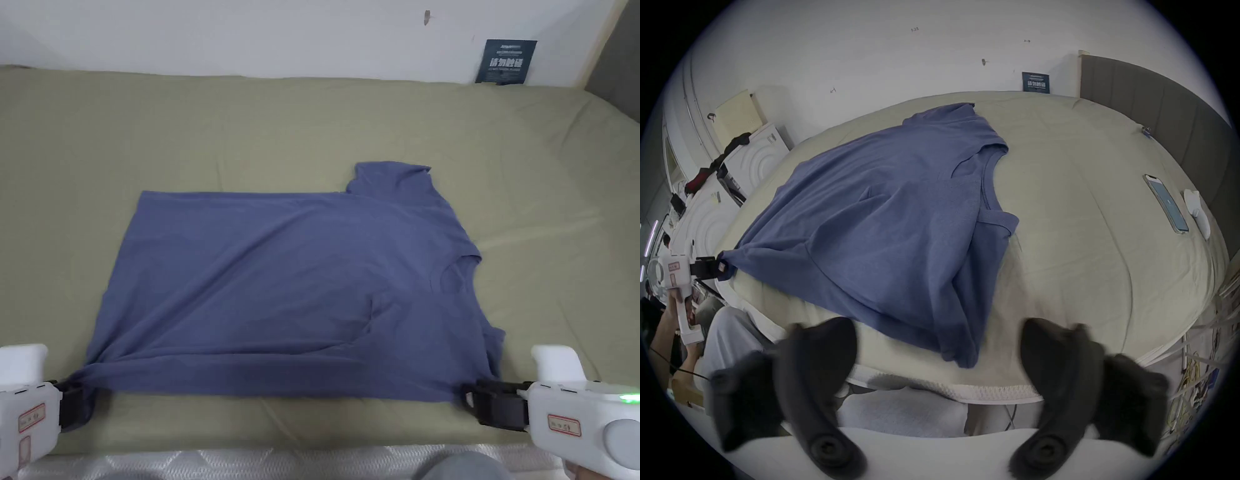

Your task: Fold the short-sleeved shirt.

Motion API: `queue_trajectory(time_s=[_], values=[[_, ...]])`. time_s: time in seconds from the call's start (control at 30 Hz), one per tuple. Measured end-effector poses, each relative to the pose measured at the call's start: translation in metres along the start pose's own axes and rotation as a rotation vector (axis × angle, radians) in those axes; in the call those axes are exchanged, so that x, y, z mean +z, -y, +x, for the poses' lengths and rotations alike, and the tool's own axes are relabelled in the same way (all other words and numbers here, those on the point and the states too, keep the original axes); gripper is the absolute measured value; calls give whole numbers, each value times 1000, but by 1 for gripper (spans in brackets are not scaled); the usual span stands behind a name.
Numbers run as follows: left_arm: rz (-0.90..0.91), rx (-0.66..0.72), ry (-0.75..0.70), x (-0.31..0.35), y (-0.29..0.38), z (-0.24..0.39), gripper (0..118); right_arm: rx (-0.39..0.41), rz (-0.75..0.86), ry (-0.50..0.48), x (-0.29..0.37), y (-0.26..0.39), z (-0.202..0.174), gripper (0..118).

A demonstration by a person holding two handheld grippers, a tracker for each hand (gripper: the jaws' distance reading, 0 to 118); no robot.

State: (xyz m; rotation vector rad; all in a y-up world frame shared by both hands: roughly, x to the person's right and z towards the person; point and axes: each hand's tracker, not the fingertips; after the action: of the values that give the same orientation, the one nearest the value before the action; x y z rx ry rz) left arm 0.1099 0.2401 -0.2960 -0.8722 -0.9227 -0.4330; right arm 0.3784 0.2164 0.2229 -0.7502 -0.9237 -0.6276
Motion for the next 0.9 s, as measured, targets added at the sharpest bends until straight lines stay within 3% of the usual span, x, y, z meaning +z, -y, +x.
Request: queue_trajectory(time_s=[0.07,0.1,0.17,0.33,0.7,0.9], values=[[-4,3,-3,0,0,-2,0,35,-6,43,-2,0,4,11],[-8,4,-2,-2,-1,-3,0,37,-4,55,-2,2,7,4],[-11,-1,-4,0,-2,-4,0,-21,-8,-21,6,4,14,4],[-13,-14,7,6,-7,-6,0,-13,40,-5,21,2,15,4],[1,-95,50,27,-61,-8,0,44,125,-4,51,-61,8,4],[-8,-122,65,8,-117,-7,0,88,131,21,27,-124,5,4]])
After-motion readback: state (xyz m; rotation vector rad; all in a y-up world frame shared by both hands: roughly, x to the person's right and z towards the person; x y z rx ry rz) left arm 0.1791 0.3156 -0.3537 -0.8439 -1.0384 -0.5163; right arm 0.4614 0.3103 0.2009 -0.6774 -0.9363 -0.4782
